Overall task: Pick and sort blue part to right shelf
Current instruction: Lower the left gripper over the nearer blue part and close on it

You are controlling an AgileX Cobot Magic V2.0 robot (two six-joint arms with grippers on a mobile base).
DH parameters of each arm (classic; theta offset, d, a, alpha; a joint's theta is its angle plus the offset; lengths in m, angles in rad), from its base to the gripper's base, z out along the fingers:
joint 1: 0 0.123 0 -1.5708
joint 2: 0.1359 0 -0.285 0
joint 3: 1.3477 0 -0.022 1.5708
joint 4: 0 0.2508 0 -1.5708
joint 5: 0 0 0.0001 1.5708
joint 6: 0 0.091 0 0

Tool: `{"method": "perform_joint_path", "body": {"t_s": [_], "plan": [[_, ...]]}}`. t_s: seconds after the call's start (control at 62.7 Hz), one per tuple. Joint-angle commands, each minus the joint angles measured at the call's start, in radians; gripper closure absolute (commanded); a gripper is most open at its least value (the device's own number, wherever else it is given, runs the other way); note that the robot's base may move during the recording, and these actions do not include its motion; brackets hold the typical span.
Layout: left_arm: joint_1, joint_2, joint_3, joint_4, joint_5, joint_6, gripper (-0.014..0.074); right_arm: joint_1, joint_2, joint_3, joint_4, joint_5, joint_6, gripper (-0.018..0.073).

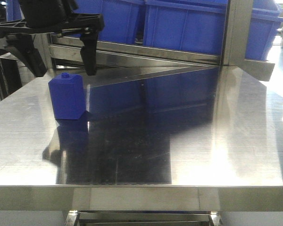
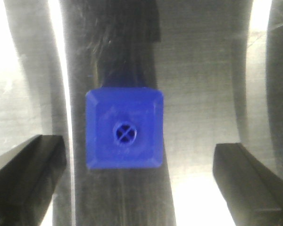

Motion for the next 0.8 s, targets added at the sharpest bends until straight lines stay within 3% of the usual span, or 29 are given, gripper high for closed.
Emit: {"method": "perform_joint_path", "body": {"t_s": [0.0,0.367,0.782], "plan": [[0.001,-0.026,-0.064,0.004,0.009,-0.012,-0.0087,-0.007,0.007,-0.029,0.002,-0.094,-0.01,0.0165],[0.049,0.021,-0.074,0.004,0.022,-0.028,-0.0087,-0.007,0.007,-0.029,0.002,-0.094,-0.01,0.0165],[0.035,0.082,-0.074,0.008,0.022,-0.034,-0.0087,-0.007,0.007,-0.029,0.002,-0.094,-0.01,0.0165]]}}
